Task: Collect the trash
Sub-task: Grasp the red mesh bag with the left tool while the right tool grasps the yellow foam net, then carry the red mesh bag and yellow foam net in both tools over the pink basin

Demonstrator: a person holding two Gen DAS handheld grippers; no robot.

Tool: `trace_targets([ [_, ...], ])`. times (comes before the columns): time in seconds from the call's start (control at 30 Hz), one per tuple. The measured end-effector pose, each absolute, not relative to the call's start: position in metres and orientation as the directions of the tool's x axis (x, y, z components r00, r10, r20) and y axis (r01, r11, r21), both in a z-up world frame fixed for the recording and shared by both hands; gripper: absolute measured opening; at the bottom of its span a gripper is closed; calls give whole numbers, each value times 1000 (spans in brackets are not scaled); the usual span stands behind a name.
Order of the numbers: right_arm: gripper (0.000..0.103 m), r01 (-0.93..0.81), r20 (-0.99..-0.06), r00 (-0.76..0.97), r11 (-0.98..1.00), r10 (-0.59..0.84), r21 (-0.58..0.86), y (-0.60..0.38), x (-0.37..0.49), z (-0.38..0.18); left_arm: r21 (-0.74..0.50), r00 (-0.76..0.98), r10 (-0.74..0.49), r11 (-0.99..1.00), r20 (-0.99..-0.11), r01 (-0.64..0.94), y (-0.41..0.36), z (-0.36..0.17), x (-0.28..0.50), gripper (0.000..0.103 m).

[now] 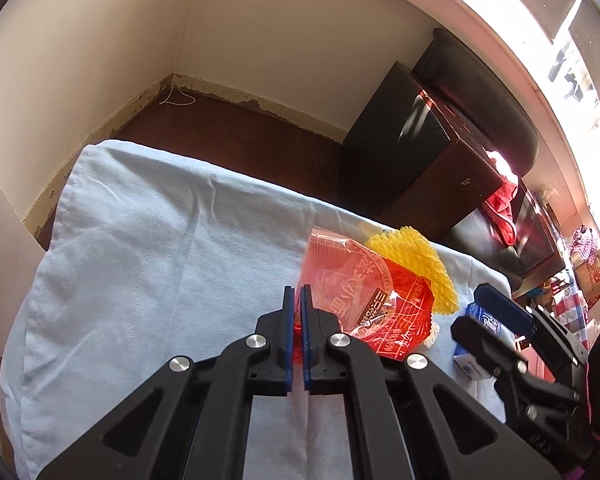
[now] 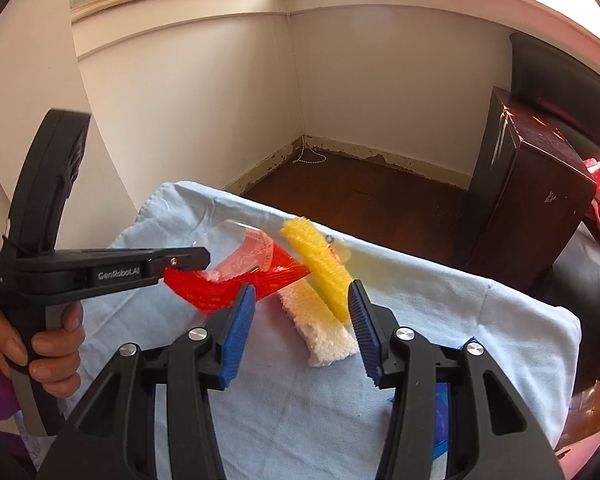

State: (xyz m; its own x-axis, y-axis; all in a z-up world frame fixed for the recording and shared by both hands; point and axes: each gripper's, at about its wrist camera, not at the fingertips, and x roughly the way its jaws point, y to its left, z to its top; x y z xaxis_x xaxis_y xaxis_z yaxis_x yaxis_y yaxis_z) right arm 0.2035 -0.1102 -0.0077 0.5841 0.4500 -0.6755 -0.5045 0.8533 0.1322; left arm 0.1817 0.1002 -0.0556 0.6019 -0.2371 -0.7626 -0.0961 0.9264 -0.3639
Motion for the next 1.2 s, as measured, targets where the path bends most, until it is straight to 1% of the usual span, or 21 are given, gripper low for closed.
trace_targets([
  [0.1,49,-484,-681,596,867,426,119,-115,215,-7,-362,605,-239,928,-759,-88,102,-53,175,2],
  [0.2,49,-504,-713,536,849,452,159,-109,226,-18,-362,608,-237,928,-758,-89,105,-51,168,2],
  [0.37,48,-517,-757,490,843,432,146,-90,226,-37,-349,610,-210,930,-764,-117,117,-51,158,2],
  [0.4,38,-510,-756,497,848,426,143,-90,227,-38,-351,612,-208,929,-763,-122,120,-51,155,2],
  [0.47,24,-497,-755,495,853,430,159,-90,229,-37,-357,616,-208,925,-760,-128,124,-50,150,2],
  [0.5,18,-490,-752,498,855,432,167,-91,228,-37,-359,618,-208,924,-758,-129,125,-49,148,2],
  [0.57,12,-480,-742,516,862,428,163,-94,223,-34,-362,625,-209,923,-752,-127,126,-45,143,2],
  [0.77,11,-449,-706,556,873,438,188,-112,187,-10,-357,657,-207,928,-724,-101,117,-26,124,2],
  [0.9,11,-398,-689,584,891,429,218,-132,156,3,-343,683,-212,937,-699,-60,100,-8,109,2],
  [1.07,11,-315,-679,635,926,368,207,-157,118,16,-299,706,-221,954,-672,14,64,12,89,2],
  [1.2,11,-226,-676,684,961,274,160,-180,90,25,-279,713,-249,957,-656,78,29,26,77,2],
])
